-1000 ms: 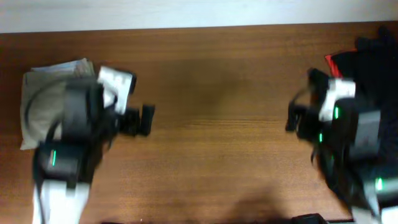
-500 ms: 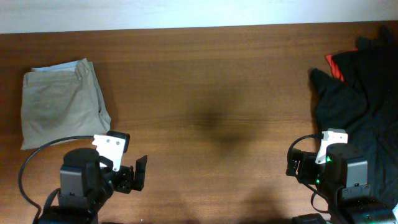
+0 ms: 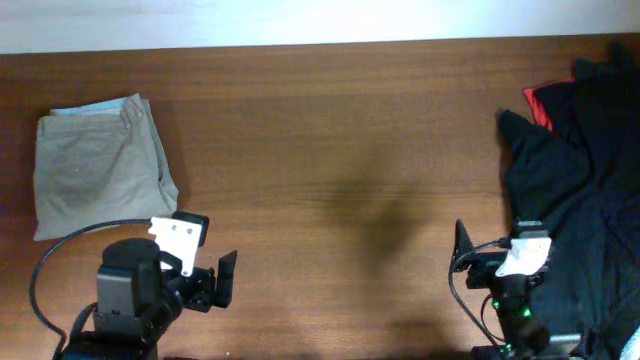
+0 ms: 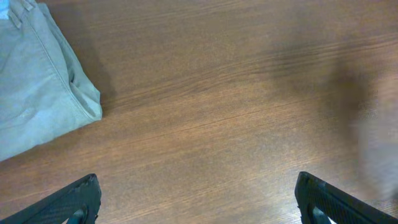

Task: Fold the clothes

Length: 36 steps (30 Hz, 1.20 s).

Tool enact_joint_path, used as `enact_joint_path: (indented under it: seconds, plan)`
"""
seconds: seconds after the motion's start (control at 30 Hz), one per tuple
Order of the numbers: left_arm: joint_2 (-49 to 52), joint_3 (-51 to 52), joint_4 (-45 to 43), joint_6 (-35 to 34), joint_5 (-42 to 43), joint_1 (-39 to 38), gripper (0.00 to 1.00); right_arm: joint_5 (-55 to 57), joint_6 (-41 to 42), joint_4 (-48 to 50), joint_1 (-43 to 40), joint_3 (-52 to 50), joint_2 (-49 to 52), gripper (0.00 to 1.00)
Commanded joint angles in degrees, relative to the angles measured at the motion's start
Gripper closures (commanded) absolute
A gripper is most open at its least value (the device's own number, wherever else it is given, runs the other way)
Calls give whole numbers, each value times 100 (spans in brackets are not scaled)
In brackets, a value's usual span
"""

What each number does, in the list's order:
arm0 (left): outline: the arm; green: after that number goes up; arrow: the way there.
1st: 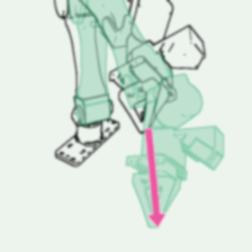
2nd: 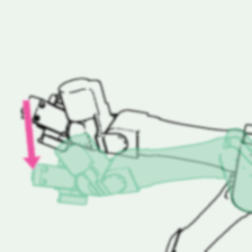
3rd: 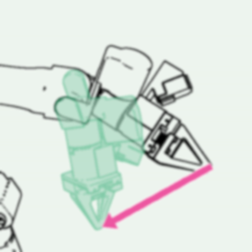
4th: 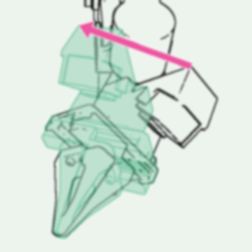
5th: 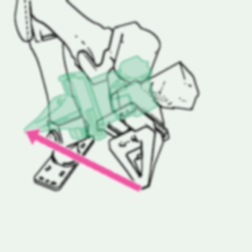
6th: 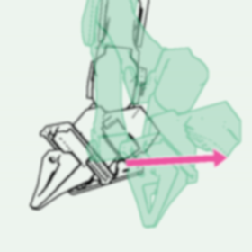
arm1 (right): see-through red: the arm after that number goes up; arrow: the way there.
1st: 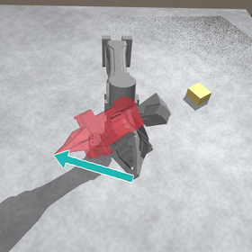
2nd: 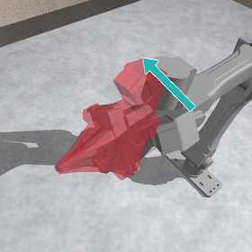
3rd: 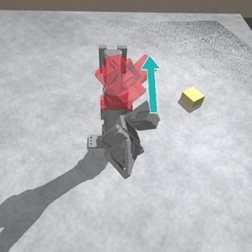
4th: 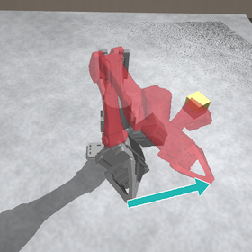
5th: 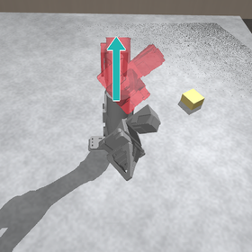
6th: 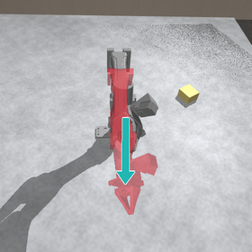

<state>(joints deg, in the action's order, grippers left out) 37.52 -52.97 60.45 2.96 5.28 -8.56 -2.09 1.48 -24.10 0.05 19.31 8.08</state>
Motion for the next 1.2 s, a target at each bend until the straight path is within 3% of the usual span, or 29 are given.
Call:
enact_joint_path:
  seconds: [0.0,0.17,0.23,1.0,1.1,1.17]
  plan:
    - [-20,22,-9,-13,-59,9,1,-199,-107,802,-57,-741,-721,1]
    - [-20,22,-9,-13,-61,9,1,-236,-422,2367,-87,-1851,-789,1]
    - [-20,22,-9,-13,-59,9,1,-214,-424,1980,-83,-1899,-789,1]
    - [-63,24,44,-13,-59,9,1,-223,-424,2002,-83,-1899,-772,1]
    - [-494,398,-9,122,-85,15,1,-223,-424,2002,-83,-1899,-772,1]
    - [-1123,1182,-573,120,-83,26,1,-223,-424,2002,-83,-1899,-772,1]
